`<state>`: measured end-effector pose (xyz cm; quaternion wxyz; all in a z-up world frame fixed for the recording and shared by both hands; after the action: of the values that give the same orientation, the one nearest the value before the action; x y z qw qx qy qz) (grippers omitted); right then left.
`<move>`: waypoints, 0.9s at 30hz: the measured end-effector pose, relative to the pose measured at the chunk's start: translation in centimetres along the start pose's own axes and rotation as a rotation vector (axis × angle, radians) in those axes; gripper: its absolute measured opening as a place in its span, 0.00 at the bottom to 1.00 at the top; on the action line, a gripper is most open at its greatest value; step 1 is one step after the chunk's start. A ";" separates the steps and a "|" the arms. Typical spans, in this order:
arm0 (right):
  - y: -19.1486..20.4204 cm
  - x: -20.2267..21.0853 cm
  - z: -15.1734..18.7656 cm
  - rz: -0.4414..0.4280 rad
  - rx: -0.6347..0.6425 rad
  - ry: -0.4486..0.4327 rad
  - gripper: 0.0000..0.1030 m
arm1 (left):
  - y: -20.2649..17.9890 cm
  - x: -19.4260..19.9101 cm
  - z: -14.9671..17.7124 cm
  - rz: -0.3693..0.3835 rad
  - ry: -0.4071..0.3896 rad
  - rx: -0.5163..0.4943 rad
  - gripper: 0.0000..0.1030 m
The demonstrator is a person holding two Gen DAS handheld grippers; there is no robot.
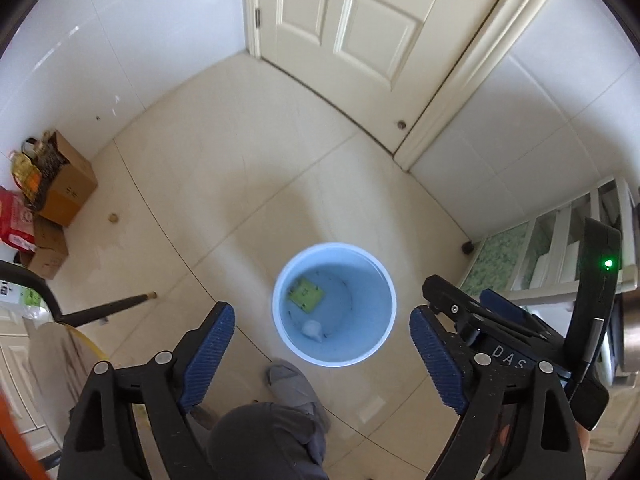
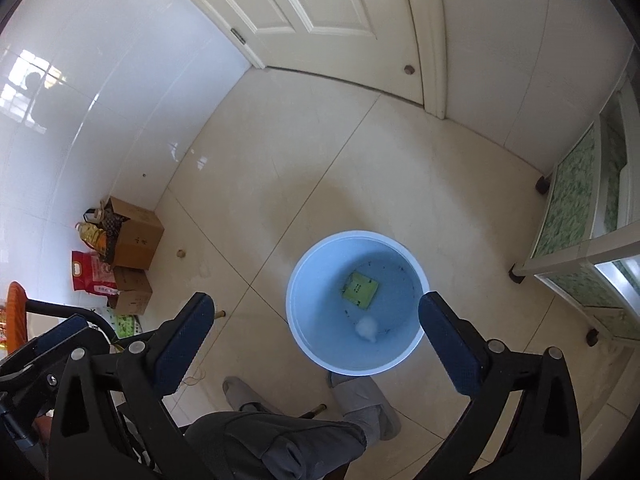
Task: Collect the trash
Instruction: 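Move both tools back to the orange table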
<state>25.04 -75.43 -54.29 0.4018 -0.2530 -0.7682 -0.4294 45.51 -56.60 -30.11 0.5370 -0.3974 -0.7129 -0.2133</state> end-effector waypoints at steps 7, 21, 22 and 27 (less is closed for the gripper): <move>3.4 7.5 0.1 -0.024 0.050 -0.123 1.00 | -1.7 10.9 6.3 0.005 -0.173 0.008 0.84; 17.8 23.7 3.7 -0.186 0.289 -0.388 1.00 | 2.5 34.3 25.8 -0.132 -0.587 0.123 0.90; 18.8 24.3 4.2 -0.199 0.307 -0.397 1.00 | 4.0 36.3 27.7 -0.158 -0.617 0.141 0.90; 24.9 27.8 7.6 -0.267 0.419 -0.450 1.00 | 6.3 41.5 37.5 -0.246 -0.722 0.212 0.91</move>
<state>25.02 -55.13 -22.08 0.2055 -0.1505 -0.9357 -0.2441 23.71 -11.43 -4.56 0.2605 -0.3005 -0.9162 -0.0479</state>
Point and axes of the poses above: each gripper's, at about its wrist camera, not at the fingertips, and x roughly against the way its jaws point, y to its left, z to its underside, the point moved 2 cm from there along -x, roughly the way its jaws point, and after that the axes turned 4 degrees about -y, right-handed, at the moved point
